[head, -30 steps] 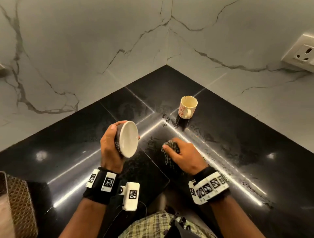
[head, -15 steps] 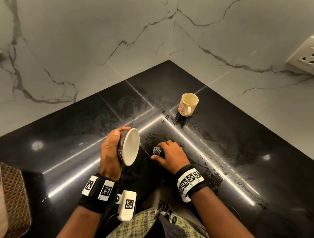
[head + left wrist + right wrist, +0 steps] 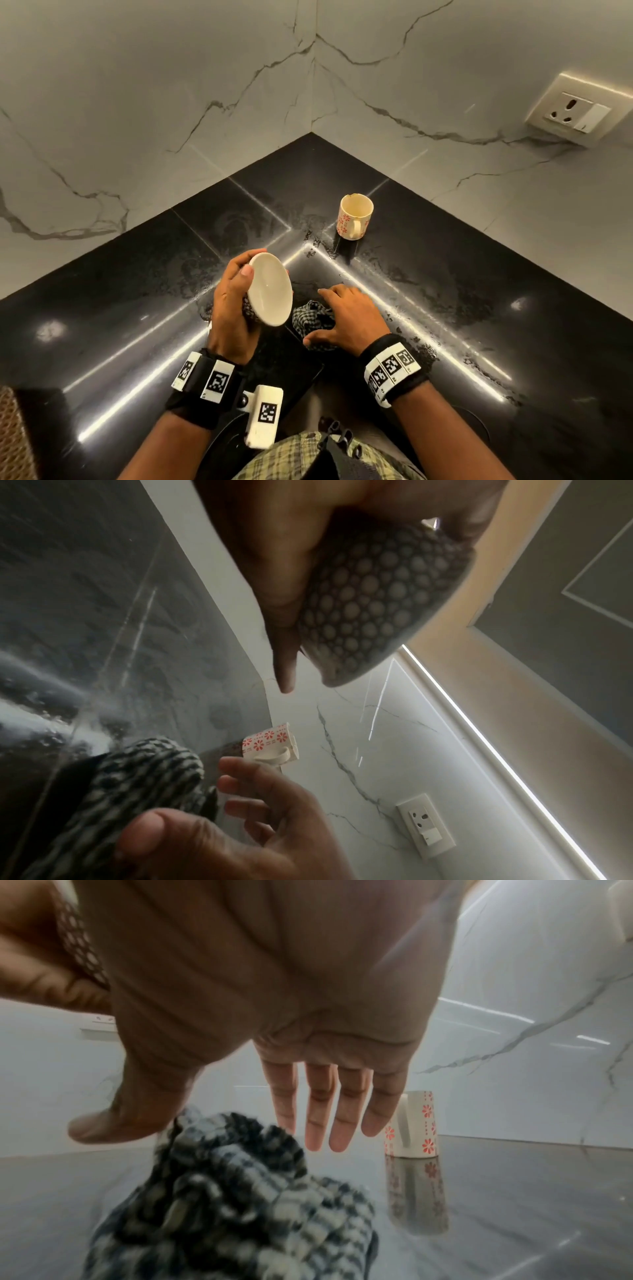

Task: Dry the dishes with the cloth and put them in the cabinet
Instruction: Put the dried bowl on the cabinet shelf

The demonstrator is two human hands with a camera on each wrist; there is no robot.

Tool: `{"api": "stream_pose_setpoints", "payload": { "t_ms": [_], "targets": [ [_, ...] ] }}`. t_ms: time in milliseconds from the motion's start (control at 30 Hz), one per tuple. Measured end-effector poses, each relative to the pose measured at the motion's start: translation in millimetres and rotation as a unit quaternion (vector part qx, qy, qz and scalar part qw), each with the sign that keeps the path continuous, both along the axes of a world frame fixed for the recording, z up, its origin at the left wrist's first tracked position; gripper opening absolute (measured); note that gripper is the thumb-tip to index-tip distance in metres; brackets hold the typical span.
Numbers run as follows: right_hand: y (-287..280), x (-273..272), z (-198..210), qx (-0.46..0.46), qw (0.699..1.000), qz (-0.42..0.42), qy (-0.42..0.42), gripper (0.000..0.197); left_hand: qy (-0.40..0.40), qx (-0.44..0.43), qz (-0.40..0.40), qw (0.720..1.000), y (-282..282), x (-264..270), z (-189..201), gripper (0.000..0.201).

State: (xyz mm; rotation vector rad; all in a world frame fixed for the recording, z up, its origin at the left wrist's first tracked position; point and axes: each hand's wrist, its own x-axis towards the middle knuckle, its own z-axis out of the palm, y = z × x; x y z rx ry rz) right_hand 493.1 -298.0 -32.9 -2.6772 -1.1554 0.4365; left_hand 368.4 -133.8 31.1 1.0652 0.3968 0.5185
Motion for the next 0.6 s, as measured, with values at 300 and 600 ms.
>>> {"api": "stream_pose_setpoints", "payload": {
  "t_ms": [300, 600],
  "targets": [
    [-8, 2, 98, 0.452, 0.880, -0.017, 0.143, 0.067, -0.021, -0.259, -0.081, 0.962, -17, 56, 52, 0.055],
    [1, 40, 200, 0.673, 0.713, 0.021, 0.194, 0.068, -0.128, -0.032, -0.165, 0.977, -22, 128, 151, 0.042]
  ]
}}
